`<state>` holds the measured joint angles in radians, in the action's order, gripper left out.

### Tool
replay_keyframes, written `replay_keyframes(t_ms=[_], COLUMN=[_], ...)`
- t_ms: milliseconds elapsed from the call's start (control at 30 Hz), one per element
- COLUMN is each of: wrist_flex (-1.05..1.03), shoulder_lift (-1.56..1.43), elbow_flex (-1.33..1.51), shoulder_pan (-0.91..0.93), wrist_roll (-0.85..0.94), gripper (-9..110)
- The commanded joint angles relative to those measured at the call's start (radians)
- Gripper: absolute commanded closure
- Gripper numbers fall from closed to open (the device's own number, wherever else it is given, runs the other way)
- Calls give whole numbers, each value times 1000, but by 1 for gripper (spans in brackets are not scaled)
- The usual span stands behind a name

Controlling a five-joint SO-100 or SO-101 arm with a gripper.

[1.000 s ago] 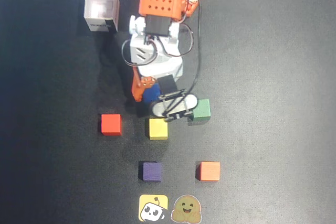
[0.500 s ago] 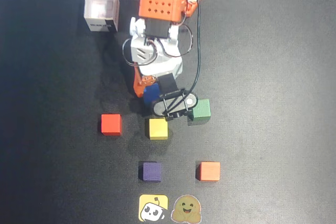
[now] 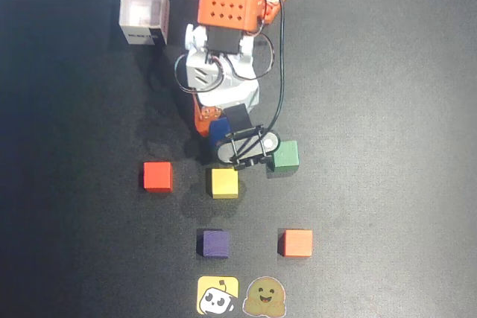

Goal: Put the blue cube on top of the red cube.

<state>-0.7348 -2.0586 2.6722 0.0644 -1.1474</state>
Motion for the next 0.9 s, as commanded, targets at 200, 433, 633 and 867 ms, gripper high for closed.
replay_keyframes(t_ms=[200,433,633,867], wrist_flex=[-14,-80,-189,-219], shoulder_lift=[-44,-107,-71,61], elbow_flex=[-3,-49,-209,-380], shoulder_pan=[12,54,61,118], wrist_roll=[-58,-103,-212,-304], gripper=[95,95,95,95])
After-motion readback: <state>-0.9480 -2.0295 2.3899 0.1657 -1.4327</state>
